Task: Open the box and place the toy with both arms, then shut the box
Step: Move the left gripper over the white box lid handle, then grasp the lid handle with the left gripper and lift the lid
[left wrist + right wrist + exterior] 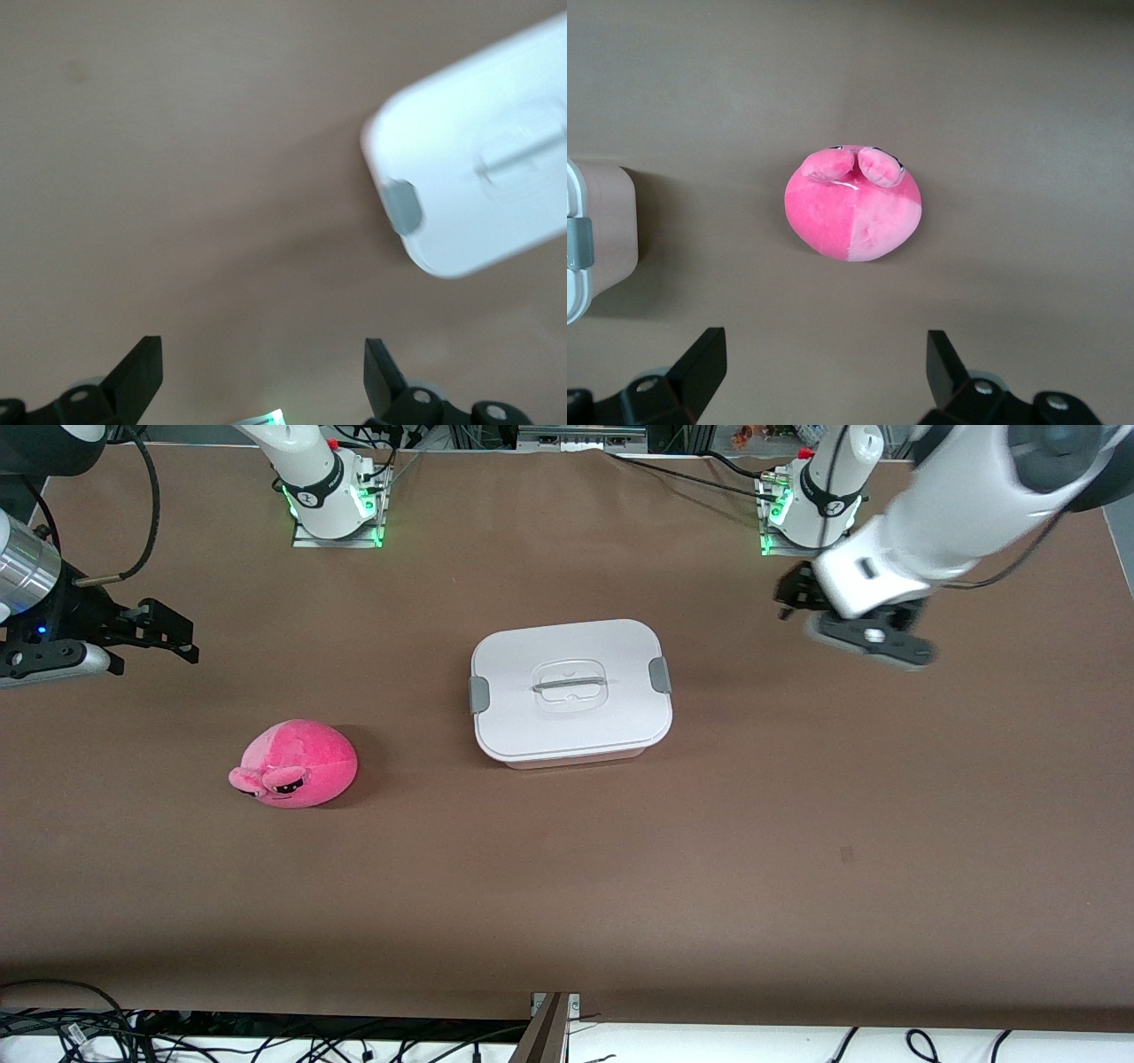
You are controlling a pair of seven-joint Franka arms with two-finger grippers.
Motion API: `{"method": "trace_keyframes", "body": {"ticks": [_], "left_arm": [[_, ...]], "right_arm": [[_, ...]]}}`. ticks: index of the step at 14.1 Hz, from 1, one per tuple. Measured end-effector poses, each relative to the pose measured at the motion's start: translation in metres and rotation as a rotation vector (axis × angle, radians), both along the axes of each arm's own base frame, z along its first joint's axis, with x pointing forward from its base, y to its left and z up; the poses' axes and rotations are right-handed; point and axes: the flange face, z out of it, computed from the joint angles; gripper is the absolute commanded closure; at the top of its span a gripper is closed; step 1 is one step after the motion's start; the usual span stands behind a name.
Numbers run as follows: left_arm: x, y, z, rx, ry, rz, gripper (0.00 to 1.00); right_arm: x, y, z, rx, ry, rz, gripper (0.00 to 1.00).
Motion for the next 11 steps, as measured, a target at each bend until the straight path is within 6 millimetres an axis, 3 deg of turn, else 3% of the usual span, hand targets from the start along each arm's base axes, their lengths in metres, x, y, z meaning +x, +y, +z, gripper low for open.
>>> {"method": "trace_keyframes", "body": {"ticks": [5, 9, 10, 11], "left_arm": [[-0.017, -0.157, -0.088, -0.112, -0.014, -0.427, 0.0], [-0.024, -0.243, -0.161, -0.155, -0.126, -0.62, 0.0], [-0.028, -0.257, -0.178, -0.165, -0.144, -0.658, 0.2], [-0.029, -0.265, -0.193, -0.172, -0.151, -0.683, 0.52]], "right_arm": [[0.0, -0.002, 0.002, 0.0, -0.004, -0.003, 0.0], [0.0, -0.002, 0.003, 0.0, -0.004, -0.003, 0.0], [0.0, -0.002, 0.003, 0.0, -0.002, -0.003, 0.0], [0.0, -0.002, 0.003, 0.0, 0.0, -0.003, 0.0]]}}
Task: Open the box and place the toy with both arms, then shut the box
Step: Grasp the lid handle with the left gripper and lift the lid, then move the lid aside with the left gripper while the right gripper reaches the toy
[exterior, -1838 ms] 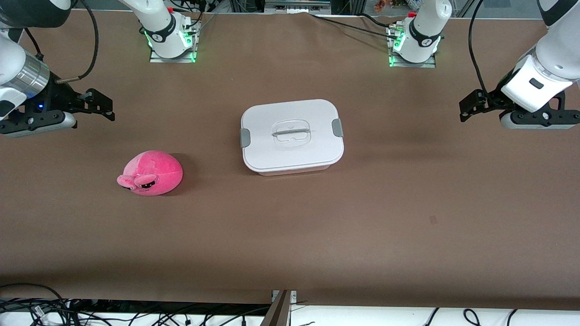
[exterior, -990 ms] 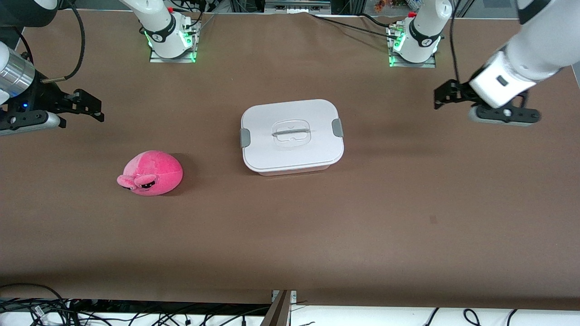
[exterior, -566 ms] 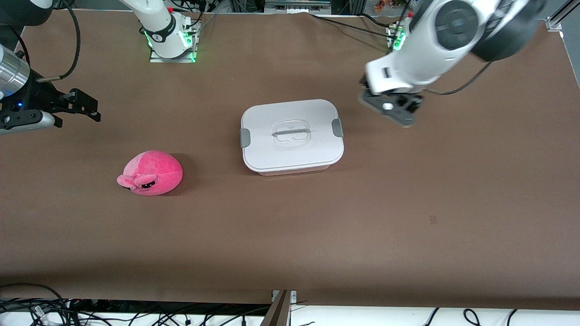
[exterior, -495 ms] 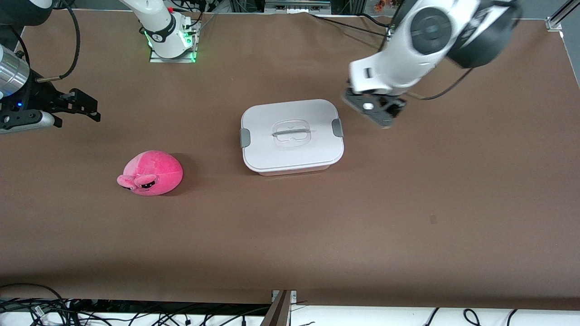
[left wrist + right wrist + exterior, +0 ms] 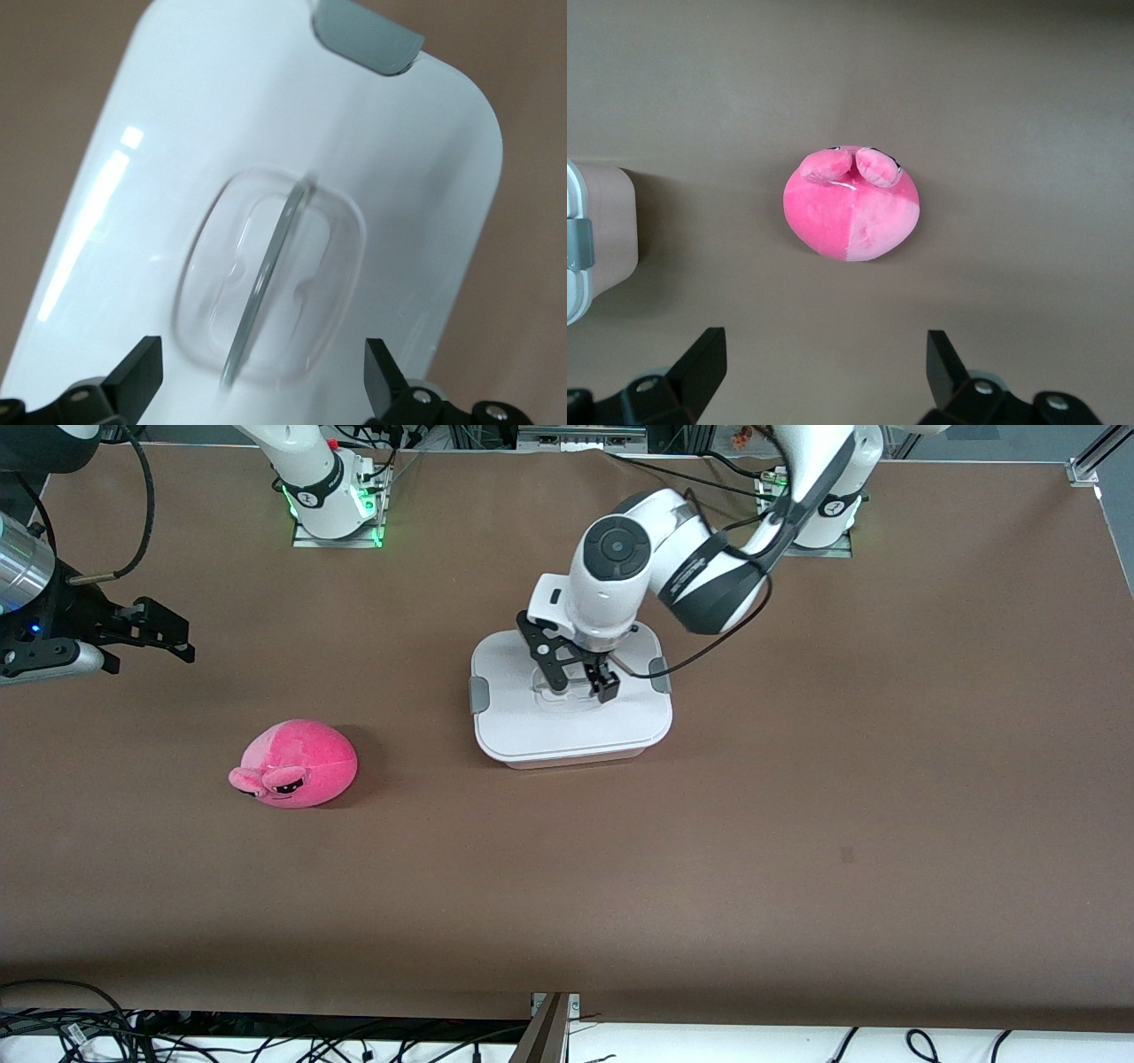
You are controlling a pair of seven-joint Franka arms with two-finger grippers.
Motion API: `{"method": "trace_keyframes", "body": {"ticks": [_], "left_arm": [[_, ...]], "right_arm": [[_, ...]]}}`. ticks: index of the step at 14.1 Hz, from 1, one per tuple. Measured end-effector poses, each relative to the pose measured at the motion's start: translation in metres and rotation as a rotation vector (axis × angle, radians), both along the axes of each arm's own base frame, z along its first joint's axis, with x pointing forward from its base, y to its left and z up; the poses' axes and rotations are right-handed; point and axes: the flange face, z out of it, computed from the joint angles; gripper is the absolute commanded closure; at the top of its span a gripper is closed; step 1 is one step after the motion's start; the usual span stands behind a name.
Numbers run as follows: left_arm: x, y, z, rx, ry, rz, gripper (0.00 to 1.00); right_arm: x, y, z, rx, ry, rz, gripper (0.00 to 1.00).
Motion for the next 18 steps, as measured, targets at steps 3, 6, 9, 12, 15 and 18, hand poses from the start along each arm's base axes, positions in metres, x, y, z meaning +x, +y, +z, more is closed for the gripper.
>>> {"method": "trace_keyframes", "body": {"ticks": [3, 6, 9, 12, 15, 18], "left_arm": [[0.006, -0.003, -0.026, -0.01, 0.008, -0.044, 1.0], [0.008, -0.005, -0.019, -0.021, -0.004, -0.055, 1.0], [0.009, -0.008, -0.01, -0.031, -0.015, -0.069, 1.0], [0.005, -0.01, 0.0, -0.036, -0.021, -0.091, 1.0], [-0.008, -0.014, 0.038, -0.028, -0.024, -0.112, 1.0], [-0.02, -0.001, 0.089, 0.014, -0.028, -0.12, 1.0]], "right_arm": [[-0.001, 0.0, -0.001, 0.0, 0.006, 0.0, 0.0], [-0.001, 0.0, -0.001, 0.0, 0.014, 0.0, 0.0], [-0.002, 0.0, -0.005, -0.001, 0.033, 0.01, 0.0], [0.005, 0.002, -0.03, -0.006, 0.083, 0.032, 0.0], [0.027, 0.005, -0.094, -0.017, 0.145, 0.037, 0.0], [0.045, 0.006, -0.187, -0.029, 0.12, 0.046, 0.0]]}}
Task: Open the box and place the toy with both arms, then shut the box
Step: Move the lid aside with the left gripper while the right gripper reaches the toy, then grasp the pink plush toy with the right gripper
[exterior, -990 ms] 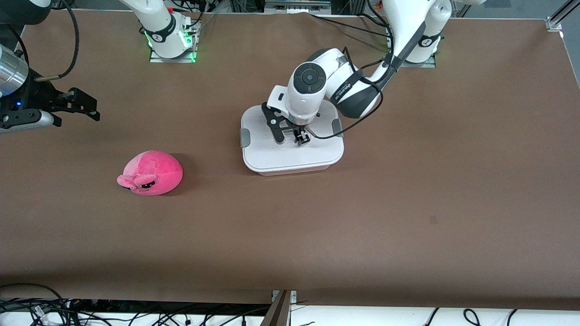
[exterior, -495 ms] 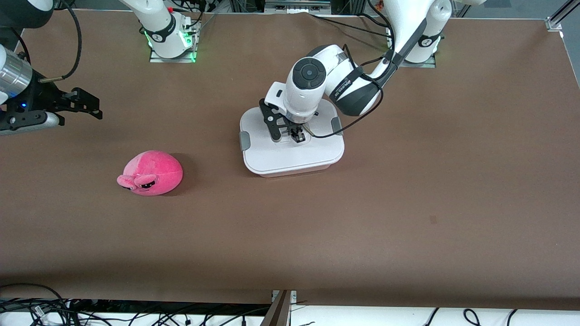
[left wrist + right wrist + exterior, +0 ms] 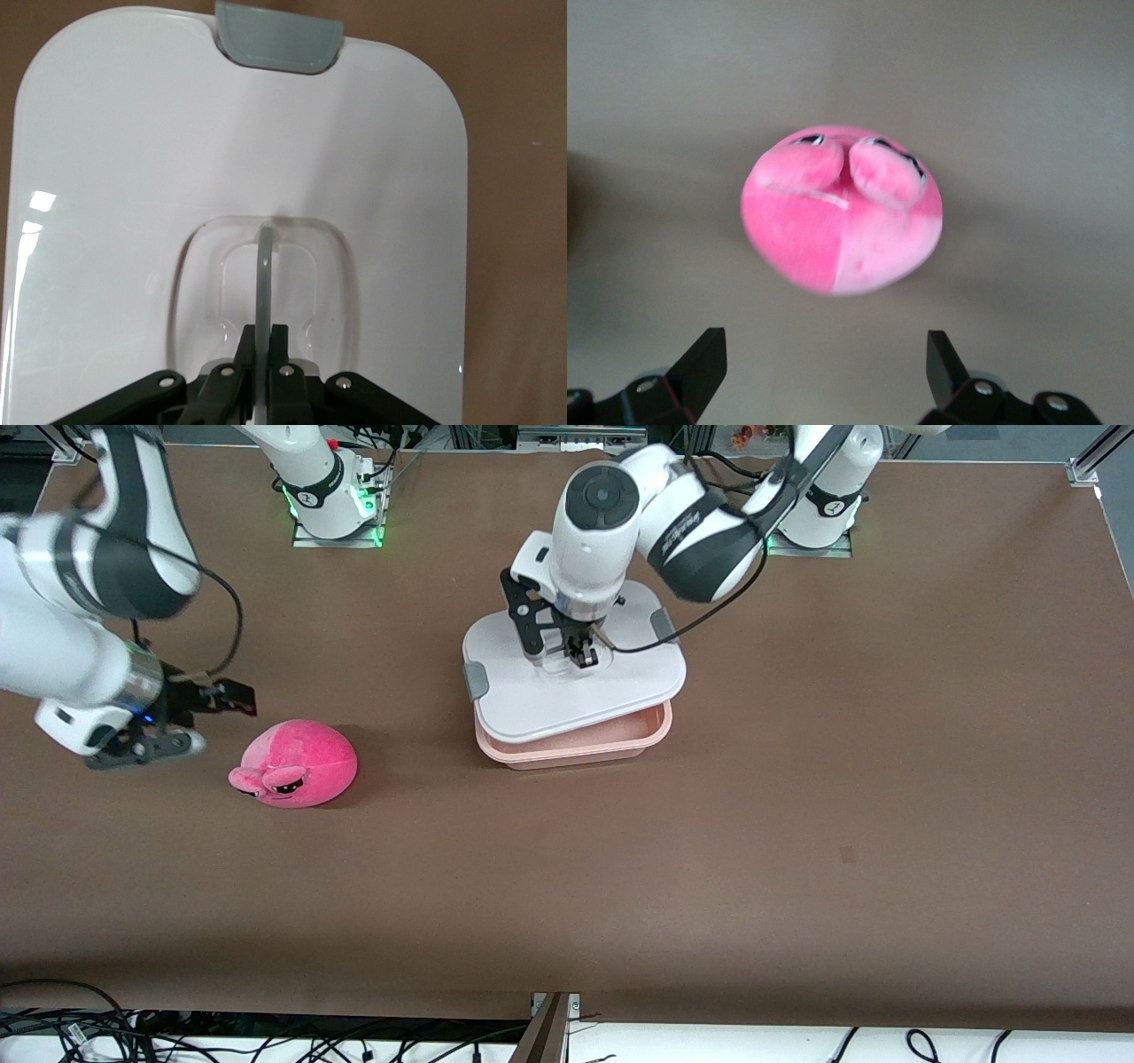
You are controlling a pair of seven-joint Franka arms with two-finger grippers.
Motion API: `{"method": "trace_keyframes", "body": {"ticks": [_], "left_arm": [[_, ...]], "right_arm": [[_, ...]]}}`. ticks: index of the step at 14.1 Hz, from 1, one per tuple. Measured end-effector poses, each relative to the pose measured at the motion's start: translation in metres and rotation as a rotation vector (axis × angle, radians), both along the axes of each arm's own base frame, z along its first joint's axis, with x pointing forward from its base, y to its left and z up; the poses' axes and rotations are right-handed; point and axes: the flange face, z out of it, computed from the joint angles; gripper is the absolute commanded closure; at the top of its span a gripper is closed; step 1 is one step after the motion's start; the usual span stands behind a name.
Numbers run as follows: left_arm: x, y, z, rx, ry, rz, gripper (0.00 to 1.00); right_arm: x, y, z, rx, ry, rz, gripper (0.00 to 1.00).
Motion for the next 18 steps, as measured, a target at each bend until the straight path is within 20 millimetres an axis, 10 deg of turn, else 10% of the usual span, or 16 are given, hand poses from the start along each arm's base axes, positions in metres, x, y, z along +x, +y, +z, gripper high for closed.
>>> {"method": "trace_keyframes", "body": {"ticks": [3, 6, 10, 14, 18], "left_arm": [[0.012, 0.052, 0.043, 0.115, 0.077, 0.042, 1.0], [0.05, 0.141, 0.074, 0.207, 0.191, 0.112, 1.0], [0.106, 0.277, 0.089, 0.182, 0.251, 0.153, 1.0], [0.137, 0.388, 0.099, 0.18, 0.221, 0.18, 1.0], [0.141, 0.395, 0.096, 0.183, 0.213, 0.174, 1.0]], "right_arm": [[-0.005, -0.001, -0.07, -0.008, -0.015, -0.002, 0.0], [-0.007, -0.001, -0.097, -0.011, -0.043, -0.001, 0.08], [-0.015, -0.001, -0.116, -0.012, -0.048, 0.0, 1.0], [-0.015, 0.002, -0.112, -0.009, -0.054, 0.008, 1.0], [-0.013, 0.009, -0.098, 0.0, -0.082, 0.052, 1.0]]}}
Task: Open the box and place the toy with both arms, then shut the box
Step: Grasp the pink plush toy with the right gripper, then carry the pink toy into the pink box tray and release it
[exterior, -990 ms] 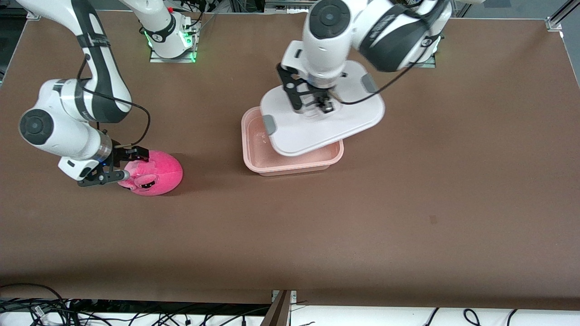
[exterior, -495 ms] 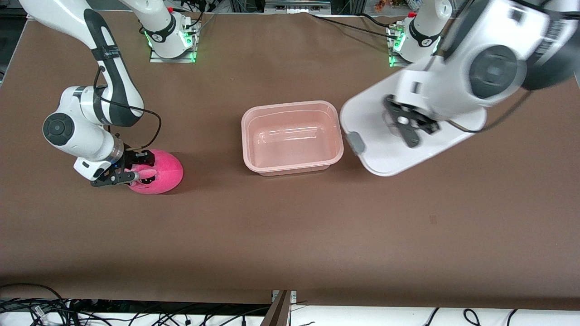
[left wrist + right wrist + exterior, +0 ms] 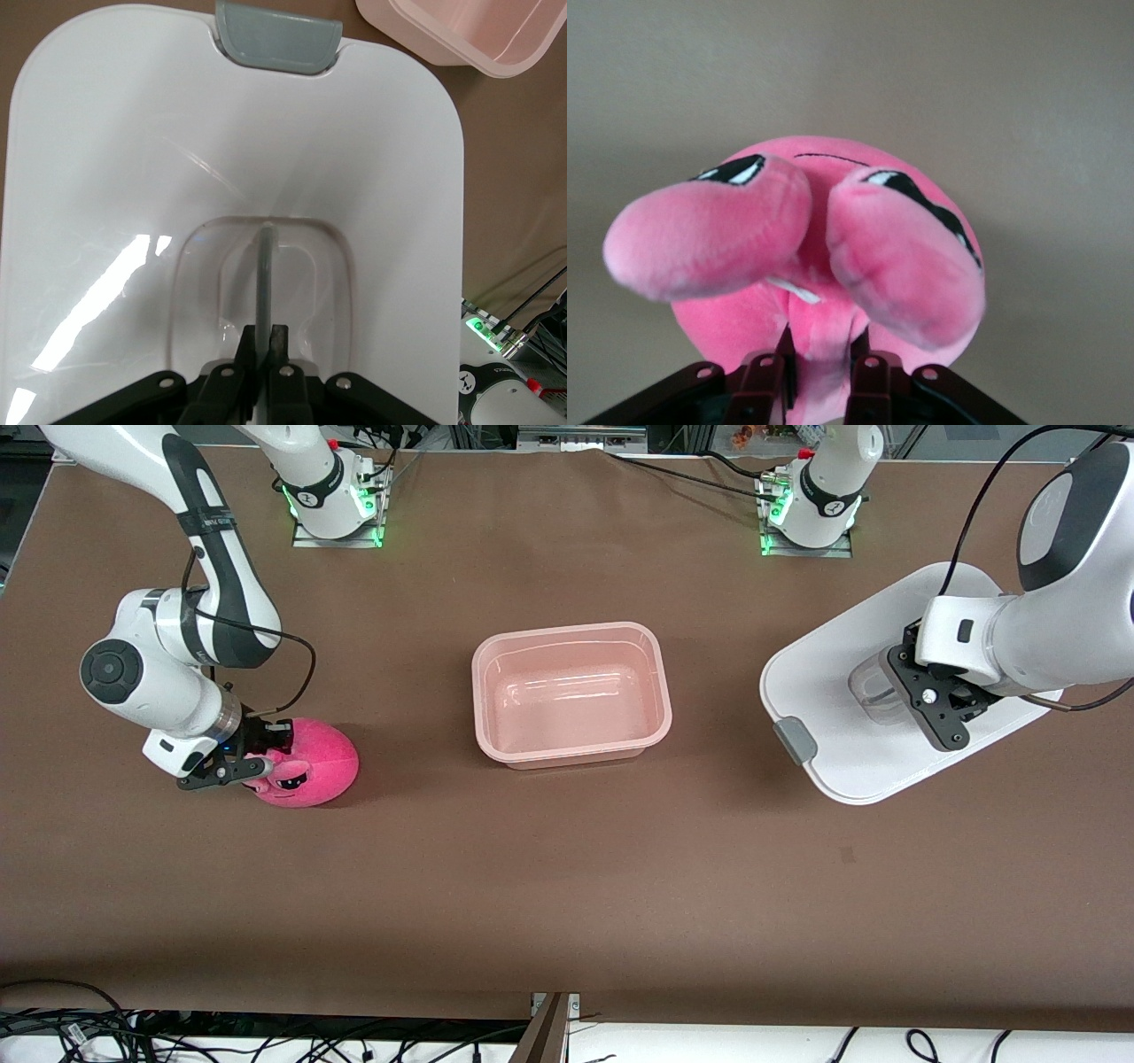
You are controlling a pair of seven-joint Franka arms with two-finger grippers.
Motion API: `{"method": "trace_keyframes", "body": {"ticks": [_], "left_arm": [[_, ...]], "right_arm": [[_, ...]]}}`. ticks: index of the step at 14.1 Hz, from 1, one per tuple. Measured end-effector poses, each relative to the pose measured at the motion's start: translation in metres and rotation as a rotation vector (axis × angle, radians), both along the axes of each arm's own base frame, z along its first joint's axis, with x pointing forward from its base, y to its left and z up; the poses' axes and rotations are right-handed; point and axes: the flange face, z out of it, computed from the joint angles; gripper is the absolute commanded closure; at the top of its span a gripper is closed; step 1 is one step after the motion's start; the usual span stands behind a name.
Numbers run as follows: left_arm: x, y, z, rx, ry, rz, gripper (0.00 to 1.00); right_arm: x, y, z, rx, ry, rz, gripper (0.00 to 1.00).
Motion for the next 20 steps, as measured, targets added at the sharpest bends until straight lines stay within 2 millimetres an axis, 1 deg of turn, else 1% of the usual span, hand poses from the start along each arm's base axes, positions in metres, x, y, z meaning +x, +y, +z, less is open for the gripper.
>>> {"method": "trace_keyframes", "body": {"ticks": [2, 4, 6, 8, 10, 11, 13, 15, 17, 18, 20], "left_arm": [[0.0, -0.009, -0.003, -0.004, 0.001, -0.015, 1.0], [0.0, -0.012, -0.003, -0.006, 0.001, -0.02, 1.0], [0.0, -0.012, -0.001, -0.007, -0.004, -0.02, 1.0], [0.001, -0.011, 0.003, -0.009, -0.013, -0.019, 1.0], [0.001, -0.012, 0.005, -0.01, -0.018, -0.019, 1.0], [0.001, -0.012, 0.005, -0.01, -0.018, -0.019, 1.0], [0.001, -0.012, 0.005, -0.01, -0.018, -0.02, 1.0], [0.001, -0.013, 0.005, -0.011, -0.019, -0.021, 1.0], [0.001, -0.013, 0.005, -0.011, -0.019, -0.022, 1.0], [0.001, -0.013, 0.006, -0.011, -0.019, -0.022, 1.0], [0.001, -0.014, 0.006, -0.012, -0.019, -0.023, 1.0]], "right_arm": [[0.003, 0.009, 0.016, 0.007, -0.018, 0.026, 1.0], [0.007, 0.019, 0.037, 0.015, -0.032, 0.079, 1.0], [0.014, 0.033, 0.067, 0.023, -0.034, 0.131, 1.0], [0.021, 0.057, 0.106, 0.035, -0.016, 0.218, 1.0], [0.02, 0.1, 0.143, 0.044, -0.004, 0.362, 1.0], [0.016, 0.126, 0.156, 0.041, -0.007, 0.446, 1.0], [0.002, 0.18, 0.167, 0.007, -0.016, 0.643, 1.0], [-0.019, 0.235, 0.179, -0.021, -0.01, 0.822, 1.0], [-0.044, 0.282, 0.196, -0.019, 0.004, 0.952, 1.0], [-0.058, 0.305, 0.201, -0.016, 0.006, 1.014, 1.0], [-0.089, 0.351, 0.2, -0.013, 0.01, 1.117, 1.0]]}}
